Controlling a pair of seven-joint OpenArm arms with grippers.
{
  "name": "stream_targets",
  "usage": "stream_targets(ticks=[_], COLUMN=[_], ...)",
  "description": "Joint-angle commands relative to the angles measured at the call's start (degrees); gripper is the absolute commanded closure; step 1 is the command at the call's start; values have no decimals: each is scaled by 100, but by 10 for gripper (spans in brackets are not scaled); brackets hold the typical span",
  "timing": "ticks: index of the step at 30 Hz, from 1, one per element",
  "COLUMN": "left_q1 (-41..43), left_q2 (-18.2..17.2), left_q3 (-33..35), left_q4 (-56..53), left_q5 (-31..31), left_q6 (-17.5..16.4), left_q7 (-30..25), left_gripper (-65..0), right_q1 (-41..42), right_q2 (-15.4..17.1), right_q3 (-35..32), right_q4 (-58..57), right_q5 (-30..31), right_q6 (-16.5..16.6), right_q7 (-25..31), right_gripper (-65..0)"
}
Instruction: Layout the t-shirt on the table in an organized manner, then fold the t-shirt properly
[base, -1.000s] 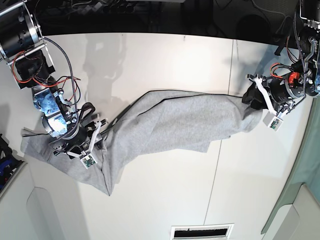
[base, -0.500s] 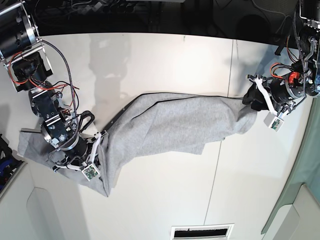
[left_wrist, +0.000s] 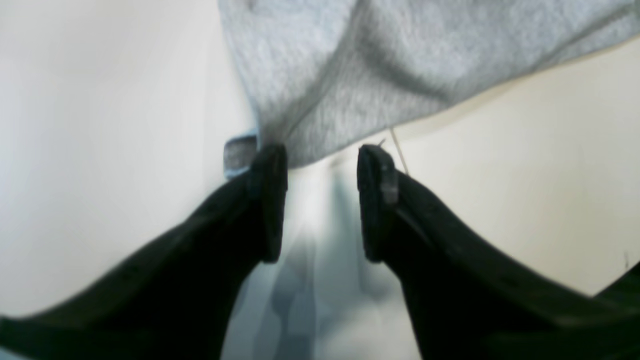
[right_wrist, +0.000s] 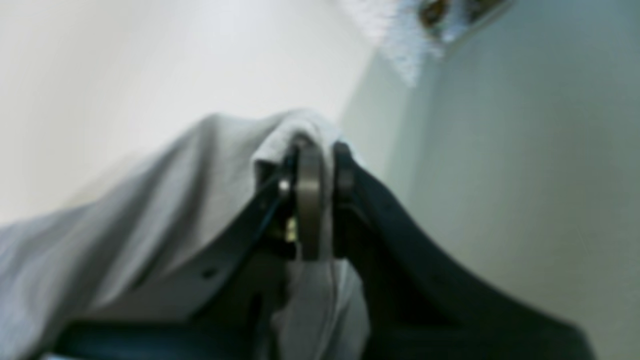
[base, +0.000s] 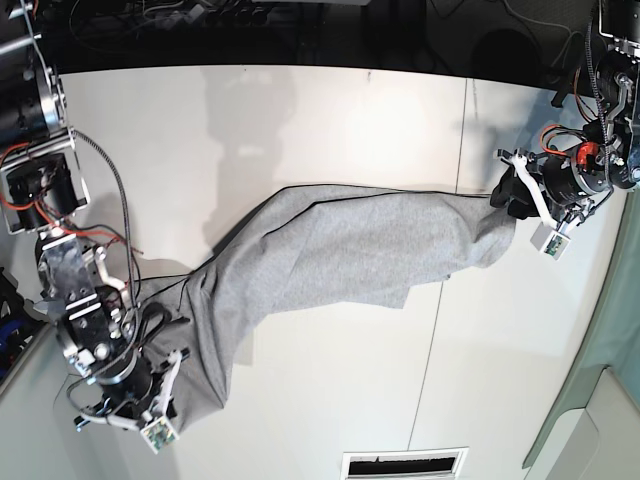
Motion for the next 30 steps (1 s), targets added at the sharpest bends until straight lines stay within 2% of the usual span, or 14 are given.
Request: stream_targets(ticks=[1,2,3,5,6,7,12,16,17,21,25,30], left_q1=[-68,-68,-68,-68,-66,-66,-39,-39,-39,-39,-44,-42], left_q2=[-96,-96,-96,-96,-96,-96,-96,-96,-96,-96,-96,-96], left_q3=[-48,-48,-48,-48,-48,-48,-48,-48,-48,-48,-48,-48], left_q4=[70,70,70,70,70,70,70,70,70,70,70,70], left_q5=[-66,-63,-66,-66,-66,-66,-63,-57,-55,-42,-44,-44], left_q6=[-15,-15,-15,-15,-15,-15,-17,-17,-15,-15,-15,-15], left_q7=[-83,-81,-81,-81,-81,-81,-79,-79,-81,-83,-107,-79], left_gripper=[-253,-253,-253,-253,-253,-253,-253,-253,-253,-253,-253,-253], right_q1=[398,566,723,988,1056,1080,809,271,103,-662,-1300,-1908], right_q2=[31,31,31,31,31,33,33,33,33,28,-111,-376], right_q3=[140,225,284,361,380,387,385,387,387,387,424,940], right_q4=[-72,-258,-461,-861,-1003,-1110,-1198,-986,-892,-330,26,-24], right_q5=[0,66,186,448,544,625,1163,1209,1211,1475,1792,1840], right_q6=[-90,-90,-90,-105,-181,-286,-870,-1366,-1405,-1370,-990,-953], right_q7=[140,144,144,144,140,133,-341,-671,-734,-826,-802,-247], right_gripper=[0,0,-29,-259,-338,-379,-384,-384,-384,-384,-384,-384])
